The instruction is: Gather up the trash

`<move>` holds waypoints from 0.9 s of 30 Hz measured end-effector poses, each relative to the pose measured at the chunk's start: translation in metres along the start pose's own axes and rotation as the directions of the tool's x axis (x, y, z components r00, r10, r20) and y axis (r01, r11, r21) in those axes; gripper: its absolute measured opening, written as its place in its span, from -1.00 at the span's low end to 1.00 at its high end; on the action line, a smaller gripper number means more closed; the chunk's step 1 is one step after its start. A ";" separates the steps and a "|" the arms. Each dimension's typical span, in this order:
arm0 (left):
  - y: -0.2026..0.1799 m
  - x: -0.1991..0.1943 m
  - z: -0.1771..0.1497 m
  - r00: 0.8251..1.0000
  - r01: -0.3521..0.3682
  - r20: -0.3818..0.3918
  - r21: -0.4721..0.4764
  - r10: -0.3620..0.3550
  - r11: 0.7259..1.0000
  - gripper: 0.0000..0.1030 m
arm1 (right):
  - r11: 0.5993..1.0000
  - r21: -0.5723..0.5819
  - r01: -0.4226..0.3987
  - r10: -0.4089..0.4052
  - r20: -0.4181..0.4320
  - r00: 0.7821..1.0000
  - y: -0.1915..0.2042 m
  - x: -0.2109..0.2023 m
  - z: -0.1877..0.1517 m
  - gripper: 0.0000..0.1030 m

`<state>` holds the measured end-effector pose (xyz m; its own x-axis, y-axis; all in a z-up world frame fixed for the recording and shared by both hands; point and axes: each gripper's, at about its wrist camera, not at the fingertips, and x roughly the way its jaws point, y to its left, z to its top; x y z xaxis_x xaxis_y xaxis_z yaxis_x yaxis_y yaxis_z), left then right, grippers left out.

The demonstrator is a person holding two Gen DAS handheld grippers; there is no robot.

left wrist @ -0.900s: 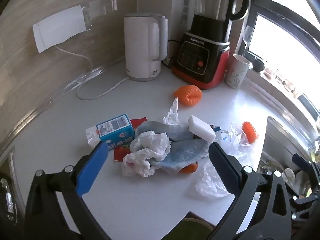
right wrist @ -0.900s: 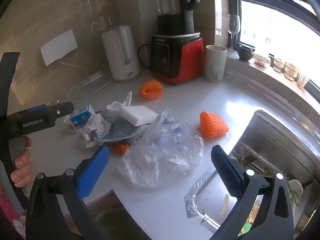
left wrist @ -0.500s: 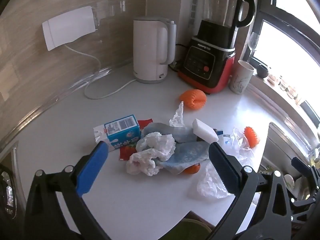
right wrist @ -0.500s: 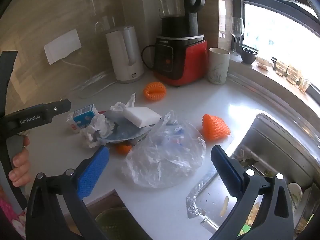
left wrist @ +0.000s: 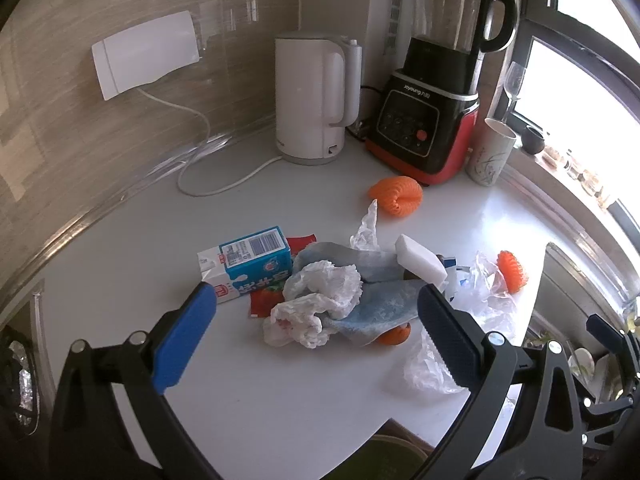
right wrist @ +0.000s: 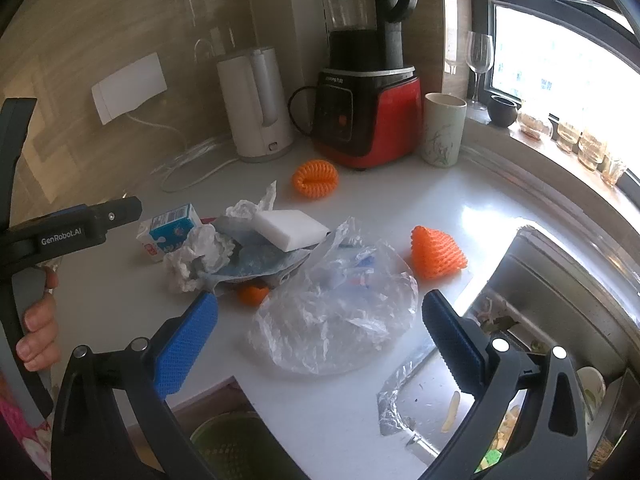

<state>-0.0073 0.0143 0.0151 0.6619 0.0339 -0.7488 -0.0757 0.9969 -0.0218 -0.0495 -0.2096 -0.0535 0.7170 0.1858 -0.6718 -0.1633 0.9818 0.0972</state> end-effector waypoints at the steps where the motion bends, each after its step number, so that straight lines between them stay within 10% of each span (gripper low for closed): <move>1: 0.000 0.000 -0.001 1.000 0.000 0.000 0.001 0.000 1.000 0.88 | 1.000 -0.001 0.001 -0.001 0.000 1.000 0.000 0.000 0.000 0.96; 27: -0.002 0.001 -0.007 1.000 0.003 -0.004 0.004 -0.003 1.000 0.88 | 1.000 -0.001 0.001 -0.001 -0.008 1.000 0.000 0.001 -0.006 0.96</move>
<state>-0.0115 0.0120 0.0096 0.6590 0.0309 -0.7515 -0.0709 0.9973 -0.0211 -0.0530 -0.2096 -0.0581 0.7117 0.1844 -0.6778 -0.1635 0.9819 0.0954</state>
